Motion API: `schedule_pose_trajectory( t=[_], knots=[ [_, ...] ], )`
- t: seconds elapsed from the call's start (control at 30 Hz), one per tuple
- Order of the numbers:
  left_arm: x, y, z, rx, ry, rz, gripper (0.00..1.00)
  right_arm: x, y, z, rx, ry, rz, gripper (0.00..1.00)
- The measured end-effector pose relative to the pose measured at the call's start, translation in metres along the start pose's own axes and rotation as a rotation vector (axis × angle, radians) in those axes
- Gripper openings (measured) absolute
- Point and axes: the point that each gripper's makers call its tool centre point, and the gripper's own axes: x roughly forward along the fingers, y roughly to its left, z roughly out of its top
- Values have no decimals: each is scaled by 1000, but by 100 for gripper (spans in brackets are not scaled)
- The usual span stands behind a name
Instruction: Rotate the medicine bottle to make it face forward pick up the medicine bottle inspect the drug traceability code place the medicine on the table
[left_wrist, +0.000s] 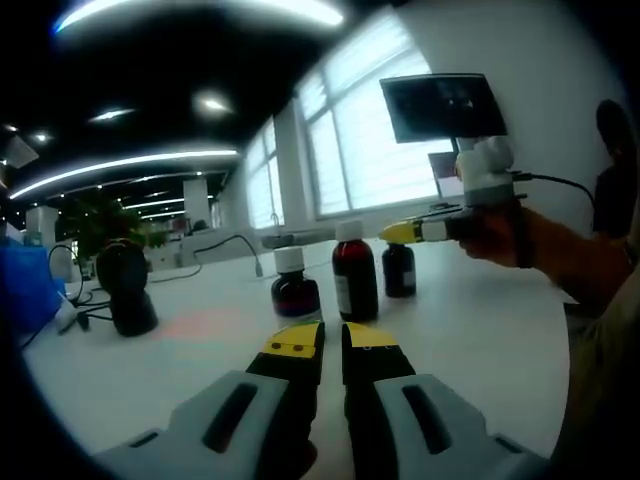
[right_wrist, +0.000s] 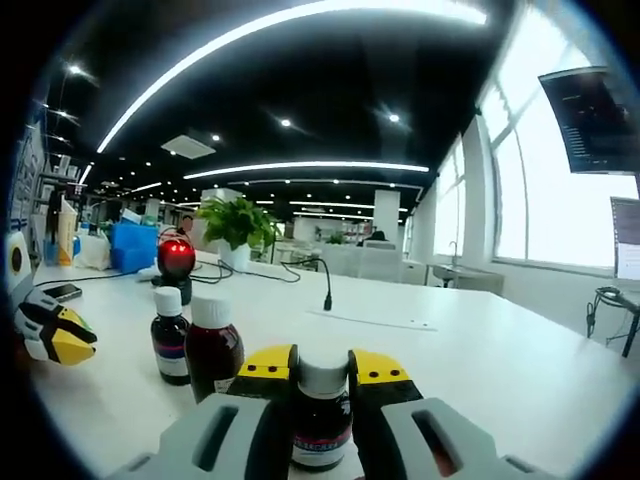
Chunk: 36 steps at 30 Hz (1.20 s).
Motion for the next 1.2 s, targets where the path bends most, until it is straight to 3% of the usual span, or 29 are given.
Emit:
schedule_pose_trajectory(
  t=[0.9,1.0,1.07,1.2],
  knots=[
    [0,0,0,0,0,-1,0,6,-10,0,-29,4,-66,17],
    [0,0,0,0,0,-2,0,6,-9,1,-57,-9,-54,18],
    [0,0,0,-2,0,-2,0,2,-8,13,-43,-78,-37,23],
    [0,0,-1,-2,1,-2,0,-3,-16,19,-14,-83,-28,21]
  ],
)
